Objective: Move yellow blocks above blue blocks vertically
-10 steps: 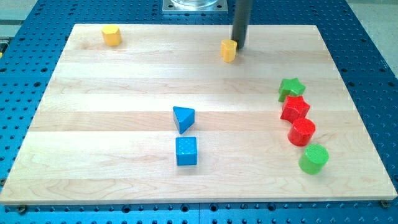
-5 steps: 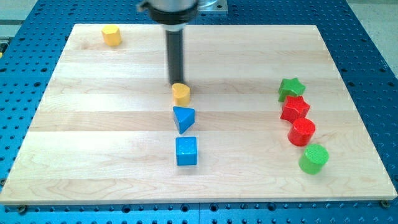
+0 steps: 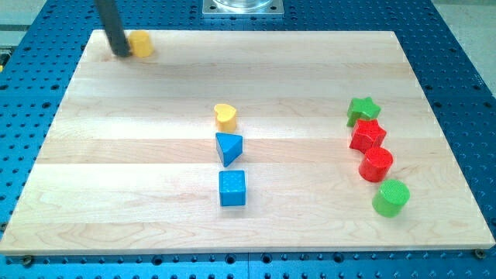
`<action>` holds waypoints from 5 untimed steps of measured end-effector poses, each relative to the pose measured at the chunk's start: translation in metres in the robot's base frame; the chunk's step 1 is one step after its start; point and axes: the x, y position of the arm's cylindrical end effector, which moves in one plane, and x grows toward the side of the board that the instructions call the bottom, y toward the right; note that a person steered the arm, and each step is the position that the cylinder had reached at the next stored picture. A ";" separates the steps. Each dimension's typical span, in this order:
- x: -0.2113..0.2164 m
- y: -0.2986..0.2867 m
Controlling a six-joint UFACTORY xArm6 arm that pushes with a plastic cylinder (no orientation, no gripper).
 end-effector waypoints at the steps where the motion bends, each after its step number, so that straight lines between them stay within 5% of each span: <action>1: -0.029 0.015; 3: 0.067 0.118; 5: 0.090 0.114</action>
